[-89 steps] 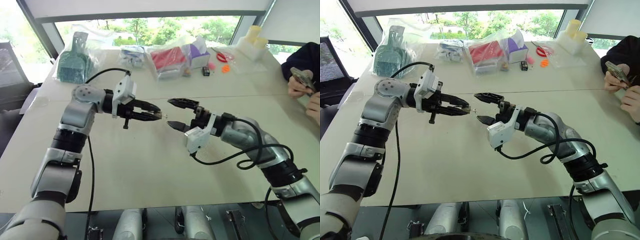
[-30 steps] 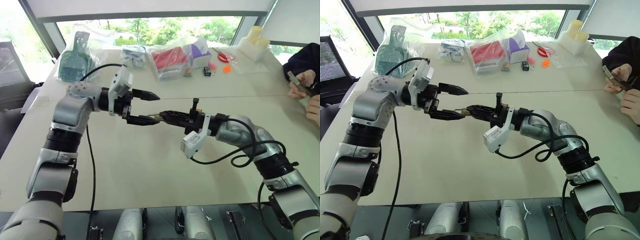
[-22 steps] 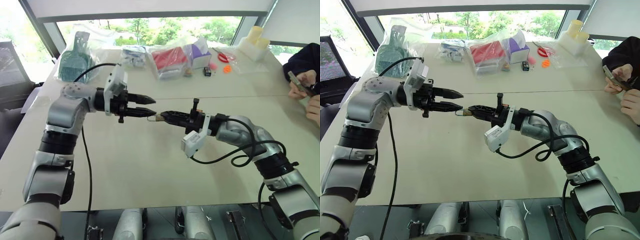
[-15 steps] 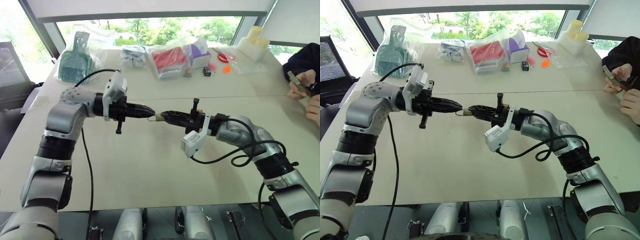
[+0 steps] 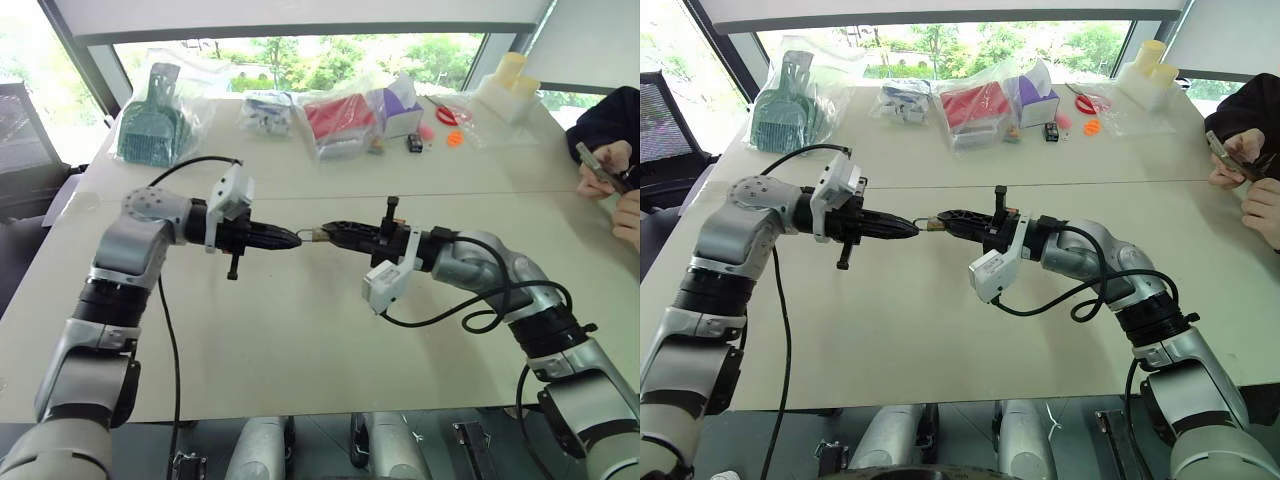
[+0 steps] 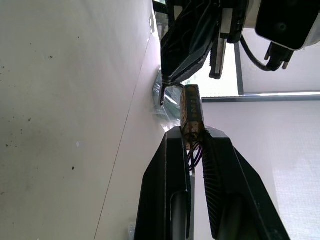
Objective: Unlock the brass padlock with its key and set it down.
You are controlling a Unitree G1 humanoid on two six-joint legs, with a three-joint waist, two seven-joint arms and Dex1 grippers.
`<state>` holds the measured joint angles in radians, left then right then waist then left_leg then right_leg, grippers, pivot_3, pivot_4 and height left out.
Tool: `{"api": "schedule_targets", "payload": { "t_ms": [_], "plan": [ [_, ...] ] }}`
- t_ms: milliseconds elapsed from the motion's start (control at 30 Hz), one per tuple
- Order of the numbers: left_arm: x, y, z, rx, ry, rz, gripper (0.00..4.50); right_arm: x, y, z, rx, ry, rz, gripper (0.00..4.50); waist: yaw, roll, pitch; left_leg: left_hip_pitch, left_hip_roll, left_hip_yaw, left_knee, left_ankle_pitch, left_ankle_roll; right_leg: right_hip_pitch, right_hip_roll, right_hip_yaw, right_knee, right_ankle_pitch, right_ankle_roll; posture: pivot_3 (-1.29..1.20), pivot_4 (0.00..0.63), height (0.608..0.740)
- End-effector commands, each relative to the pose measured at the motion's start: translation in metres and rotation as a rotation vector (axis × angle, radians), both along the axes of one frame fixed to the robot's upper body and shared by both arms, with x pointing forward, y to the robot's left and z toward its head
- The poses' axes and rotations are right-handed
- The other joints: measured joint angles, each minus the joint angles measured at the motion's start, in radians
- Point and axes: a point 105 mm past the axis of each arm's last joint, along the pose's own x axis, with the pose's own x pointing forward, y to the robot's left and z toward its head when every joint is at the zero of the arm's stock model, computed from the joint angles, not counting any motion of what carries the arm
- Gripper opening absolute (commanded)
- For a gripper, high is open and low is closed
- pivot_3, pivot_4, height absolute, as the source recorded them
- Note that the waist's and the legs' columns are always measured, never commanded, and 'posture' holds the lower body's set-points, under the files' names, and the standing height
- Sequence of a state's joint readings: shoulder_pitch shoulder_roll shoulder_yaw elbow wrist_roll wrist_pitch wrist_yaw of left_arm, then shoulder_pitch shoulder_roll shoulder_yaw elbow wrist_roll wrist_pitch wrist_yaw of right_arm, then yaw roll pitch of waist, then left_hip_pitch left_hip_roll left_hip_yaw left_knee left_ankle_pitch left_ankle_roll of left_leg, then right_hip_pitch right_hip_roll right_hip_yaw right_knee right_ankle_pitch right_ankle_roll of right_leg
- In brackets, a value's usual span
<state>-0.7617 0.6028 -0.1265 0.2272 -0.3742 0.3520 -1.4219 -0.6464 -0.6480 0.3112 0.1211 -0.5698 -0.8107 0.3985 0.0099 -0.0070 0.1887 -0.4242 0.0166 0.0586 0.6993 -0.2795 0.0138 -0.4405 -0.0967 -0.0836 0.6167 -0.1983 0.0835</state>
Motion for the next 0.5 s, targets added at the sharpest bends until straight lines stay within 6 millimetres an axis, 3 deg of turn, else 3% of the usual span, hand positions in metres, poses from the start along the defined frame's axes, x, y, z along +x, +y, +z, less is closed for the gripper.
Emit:
{"api": "schedule_targets", "payload": {
  "t_ms": [33,333,500],
  "plan": [
    [0.006,-0.003,0.014,-0.015,-0.077,0.018,0.03,-0.003,0.002,0.017,0.04,-0.044,0.017,0.0,-0.001,0.0,0.0,0.0,0.0,0.0,0.0,0.0,0.0,0.0,0.0,0.0,0.0,0.0,0.0,0.0,0.15,0.74],
    [0.004,-0.002,0.012,-0.015,-0.073,0.022,0.03,-0.002,0.0,0.01,0.031,-0.018,-0.002,0.0,0.0,0.0,0.0,0.0,0.0,0.0,0.0,0.0,0.0,0.0,0.0,0.0,0.0,0.0,0.0,0.0,0.15,0.74],
    [-0.005,0.014,-0.008,0.049,-0.02,0.055,0.03,0.018,-0.023,-0.01,0.024,0.041,-0.118,0.0,-0.005,0.0,0.0,0.0,0.0,0.0,0.0,0.0,0.0,0.0,0.0,0.0,0.0,0.0,0.0,0.0,0.15,0.74]
  ]
}}
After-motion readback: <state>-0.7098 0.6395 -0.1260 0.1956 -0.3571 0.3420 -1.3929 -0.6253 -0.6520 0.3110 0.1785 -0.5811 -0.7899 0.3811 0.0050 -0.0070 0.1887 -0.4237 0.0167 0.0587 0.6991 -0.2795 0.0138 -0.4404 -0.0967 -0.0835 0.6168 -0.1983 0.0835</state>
